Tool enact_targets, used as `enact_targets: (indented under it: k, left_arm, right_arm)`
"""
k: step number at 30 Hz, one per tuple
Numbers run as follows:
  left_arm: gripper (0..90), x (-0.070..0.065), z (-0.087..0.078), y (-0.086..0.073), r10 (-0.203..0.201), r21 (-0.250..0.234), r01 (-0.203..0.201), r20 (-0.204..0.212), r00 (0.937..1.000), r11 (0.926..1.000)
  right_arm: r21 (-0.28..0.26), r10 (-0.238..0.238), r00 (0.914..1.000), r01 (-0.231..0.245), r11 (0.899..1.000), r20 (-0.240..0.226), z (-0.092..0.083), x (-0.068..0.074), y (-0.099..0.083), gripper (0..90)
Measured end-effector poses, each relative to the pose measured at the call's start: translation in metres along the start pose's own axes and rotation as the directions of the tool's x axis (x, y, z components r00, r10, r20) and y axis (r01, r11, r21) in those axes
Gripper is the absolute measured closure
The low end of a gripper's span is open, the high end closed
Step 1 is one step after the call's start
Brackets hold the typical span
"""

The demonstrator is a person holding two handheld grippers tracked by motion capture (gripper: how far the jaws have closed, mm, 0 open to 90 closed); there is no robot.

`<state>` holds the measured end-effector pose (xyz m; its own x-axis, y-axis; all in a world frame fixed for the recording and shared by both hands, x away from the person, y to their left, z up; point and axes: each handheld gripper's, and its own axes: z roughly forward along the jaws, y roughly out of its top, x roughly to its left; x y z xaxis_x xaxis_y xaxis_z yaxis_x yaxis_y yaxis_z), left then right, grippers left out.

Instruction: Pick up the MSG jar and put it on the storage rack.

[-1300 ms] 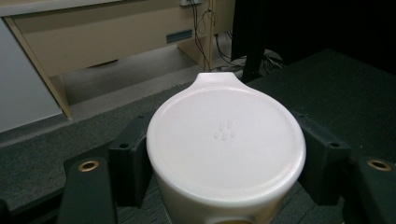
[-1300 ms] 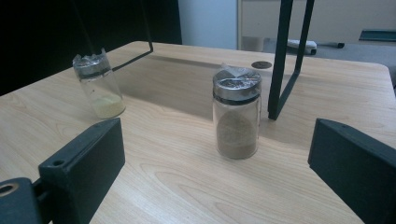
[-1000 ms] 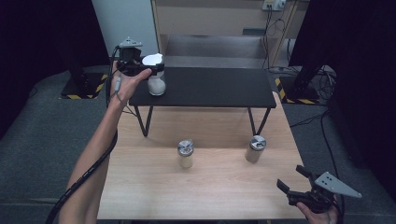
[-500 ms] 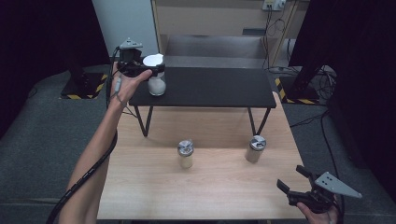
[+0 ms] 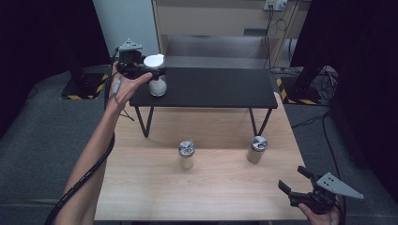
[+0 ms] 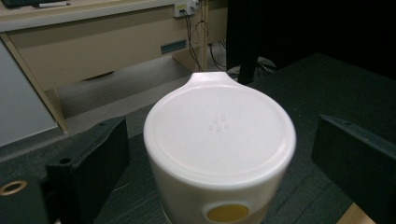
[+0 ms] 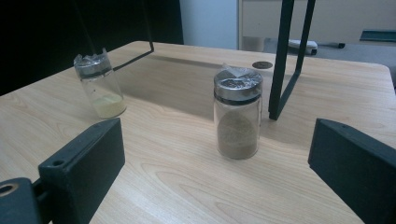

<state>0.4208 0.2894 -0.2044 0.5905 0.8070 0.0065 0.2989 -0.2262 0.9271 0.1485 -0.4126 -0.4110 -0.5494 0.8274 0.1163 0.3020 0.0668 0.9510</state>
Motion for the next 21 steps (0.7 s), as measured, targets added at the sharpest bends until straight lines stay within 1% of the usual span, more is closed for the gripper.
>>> enact_targets:
  k: [4, 7, 9, 14, 21]
  left_arm:
    - [2.8, -0.004, -0.006, 0.002, 0.020, -0.008, -0.019, 0.005, 0.9998, 0.9998]
    - [2.8, -0.007, -0.012, 0.004, 0.032, -0.015, -0.032, 0.001, 0.9995, 0.9994]
    - [2.8, -0.010, -0.017, 0.006, 0.047, -0.021, -0.047, -0.001, 0.9989, 0.9987]
    - [2.8, -0.011, -0.029, 0.006, 0.064, -0.033, -0.064, 0.007, 0.9979, 0.9974]
    - [2.9, -0.014, -0.046, -0.003, 0.076, -0.059, -0.074, 0.029, 0.9967, 0.9955]
  right_arm:
    - [0.000, 0.001, 1.0000, -0.001, 1.000, 0.001, 0.000, 0.000, 0.000, 4.2]
    - [0.000, -0.001, 1.0000, 0.001, 1.000, 0.001, 0.000, 0.001, 0.000, 4.2]
    - [0.000, 0.002, 1.0000, -0.002, 1.000, 0.001, 0.000, 0.001, 0.000, 4.2]
    - [0.000, -0.001, 1.0000, 0.001, 1.000, 0.001, 0.000, 0.001, 0.000, 4.2]
    - [0.001, -0.006, 1.0000, 0.006, 1.000, 0.000, 0.000, 0.001, 0.000, 4.2]
